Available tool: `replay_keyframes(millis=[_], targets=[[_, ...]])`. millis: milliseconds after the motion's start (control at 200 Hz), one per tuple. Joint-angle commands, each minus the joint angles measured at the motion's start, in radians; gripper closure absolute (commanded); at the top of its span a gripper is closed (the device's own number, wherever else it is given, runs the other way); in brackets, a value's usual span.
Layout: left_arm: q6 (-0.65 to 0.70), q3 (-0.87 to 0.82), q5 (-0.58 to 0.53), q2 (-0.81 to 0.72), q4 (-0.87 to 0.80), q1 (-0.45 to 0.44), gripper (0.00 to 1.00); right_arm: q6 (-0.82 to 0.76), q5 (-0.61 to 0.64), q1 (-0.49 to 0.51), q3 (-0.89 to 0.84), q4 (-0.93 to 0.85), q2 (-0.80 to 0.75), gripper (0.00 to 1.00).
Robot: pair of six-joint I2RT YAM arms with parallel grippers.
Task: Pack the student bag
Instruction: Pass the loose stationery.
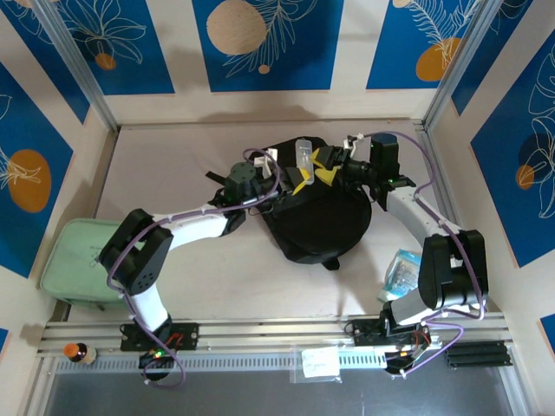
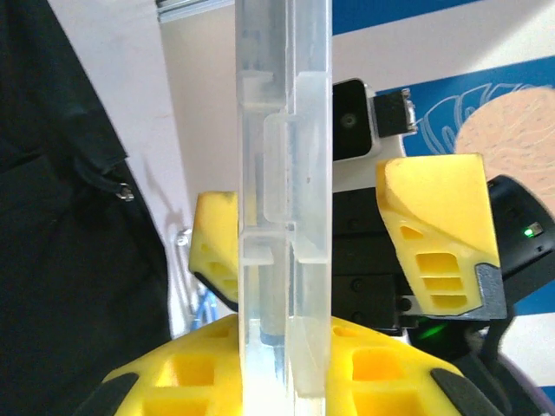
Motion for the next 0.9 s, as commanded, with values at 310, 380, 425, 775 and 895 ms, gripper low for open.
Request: replay_keyframes(millis=[310, 380, 425, 775, 895], targets=[[-0.178, -0.007, 0.028, 0.008, 0.177, 0.02, 0.84, 0.115, -0.11, 0.026, 0.002, 0.273, 0.068, 0.6], [-0.179, -0.017, 0.025, 0.005, 0.172, 0.027, 0.81, 0.112, -0.116, 0.028, -0.005, 0.3, 0.061, 0.69], [-0.173, -0.022, 0.029, 0.001, 0.166, 0.032, 0.79, 0.113, -0.121, 0.03, -0.008, 0.308, 0.058, 0.73], [-0.184, -0.019, 0.103, 0.007, 0.206, 0.054, 0.81, 0.112, -0.135, 0.062, 0.01, 0.305, 0.075, 0.7], [-0.19, -0.019, 0.112, 0.011, 0.218, 0.056, 0.83, 0.126, -0.135, 0.072, 0.024, 0.313, 0.106, 0.66]])
